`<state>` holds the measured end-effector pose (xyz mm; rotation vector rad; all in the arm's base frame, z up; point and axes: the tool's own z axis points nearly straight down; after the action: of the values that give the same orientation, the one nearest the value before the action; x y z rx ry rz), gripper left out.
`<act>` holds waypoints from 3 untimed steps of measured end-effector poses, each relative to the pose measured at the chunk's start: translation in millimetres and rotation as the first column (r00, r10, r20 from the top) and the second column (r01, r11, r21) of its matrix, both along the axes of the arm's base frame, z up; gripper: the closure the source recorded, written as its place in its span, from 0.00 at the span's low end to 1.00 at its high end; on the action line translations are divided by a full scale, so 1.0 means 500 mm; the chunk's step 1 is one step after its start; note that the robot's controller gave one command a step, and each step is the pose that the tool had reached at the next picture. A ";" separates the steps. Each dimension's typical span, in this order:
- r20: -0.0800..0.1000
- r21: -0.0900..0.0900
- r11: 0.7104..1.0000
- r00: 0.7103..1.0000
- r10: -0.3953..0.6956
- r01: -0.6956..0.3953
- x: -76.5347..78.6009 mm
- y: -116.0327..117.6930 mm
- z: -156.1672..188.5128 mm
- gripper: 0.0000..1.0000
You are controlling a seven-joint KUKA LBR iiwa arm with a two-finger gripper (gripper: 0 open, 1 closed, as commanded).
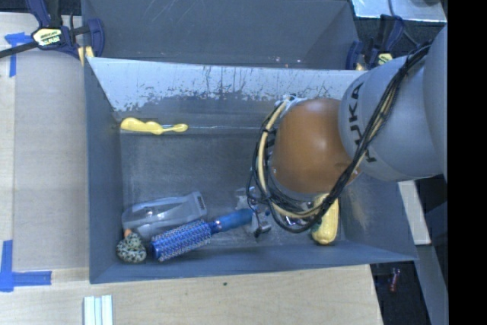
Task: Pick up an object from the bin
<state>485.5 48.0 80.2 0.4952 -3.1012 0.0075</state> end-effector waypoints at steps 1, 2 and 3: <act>-0.004 -0.001 0.998 0.998 -0.058 0.058 -0.001 0.007 -0.016 1.00; 0.001 -0.001 0.998 0.998 -0.062 0.062 0.003 0.013 -0.010 1.00; -0.001 -0.003 1.000 1.000 -0.031 0.031 -0.002 0.061 -0.018 1.00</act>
Offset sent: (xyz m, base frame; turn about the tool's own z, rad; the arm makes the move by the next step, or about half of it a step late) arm 0.0027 0.0106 0.0000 0.0580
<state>484.7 78.5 71.1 0.4462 -3.1066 0.0114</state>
